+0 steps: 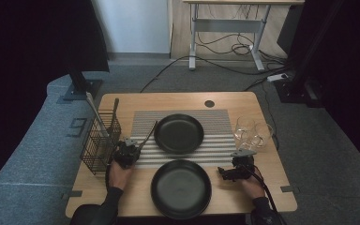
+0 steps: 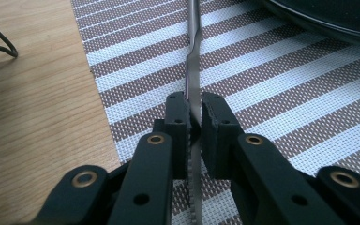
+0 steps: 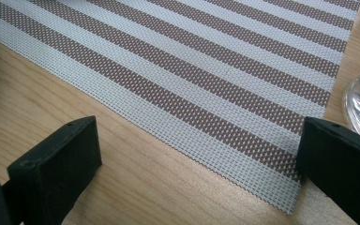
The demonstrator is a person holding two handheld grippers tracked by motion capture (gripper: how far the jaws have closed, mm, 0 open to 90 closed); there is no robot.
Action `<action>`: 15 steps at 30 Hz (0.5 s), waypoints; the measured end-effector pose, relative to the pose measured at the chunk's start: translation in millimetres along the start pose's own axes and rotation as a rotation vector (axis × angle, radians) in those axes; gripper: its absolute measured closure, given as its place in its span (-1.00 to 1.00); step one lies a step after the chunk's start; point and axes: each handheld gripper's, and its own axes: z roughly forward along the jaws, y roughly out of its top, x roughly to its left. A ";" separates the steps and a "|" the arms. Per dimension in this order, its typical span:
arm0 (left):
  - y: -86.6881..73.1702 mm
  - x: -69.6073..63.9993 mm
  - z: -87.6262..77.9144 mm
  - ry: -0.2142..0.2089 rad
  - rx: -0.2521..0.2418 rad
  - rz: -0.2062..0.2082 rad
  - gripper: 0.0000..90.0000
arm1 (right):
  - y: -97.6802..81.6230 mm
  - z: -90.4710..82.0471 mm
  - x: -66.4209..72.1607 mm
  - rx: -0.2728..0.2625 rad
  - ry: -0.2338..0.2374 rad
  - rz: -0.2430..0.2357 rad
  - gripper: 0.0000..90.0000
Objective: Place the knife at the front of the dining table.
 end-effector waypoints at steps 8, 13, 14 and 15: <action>0.1 -1.5 0.1 0.020 -0.004 0.005 0.57 | 0.0 0.0 0.0 0.000 0.000 -0.001 -1.00; 0.0 -2.2 0.3 0.023 -0.005 0.007 0.49 | 0.0 0.0 0.0 0.000 0.000 -0.001 -1.00; 0.1 -2.4 0.4 0.024 -0.006 0.007 0.46 | 0.0 0.0 0.0 0.000 0.001 -0.001 -1.00; 0.1 -2.9 0.6 0.024 -0.007 0.006 0.41 | 0.0 0.0 0.0 0.000 0.001 -0.001 -1.00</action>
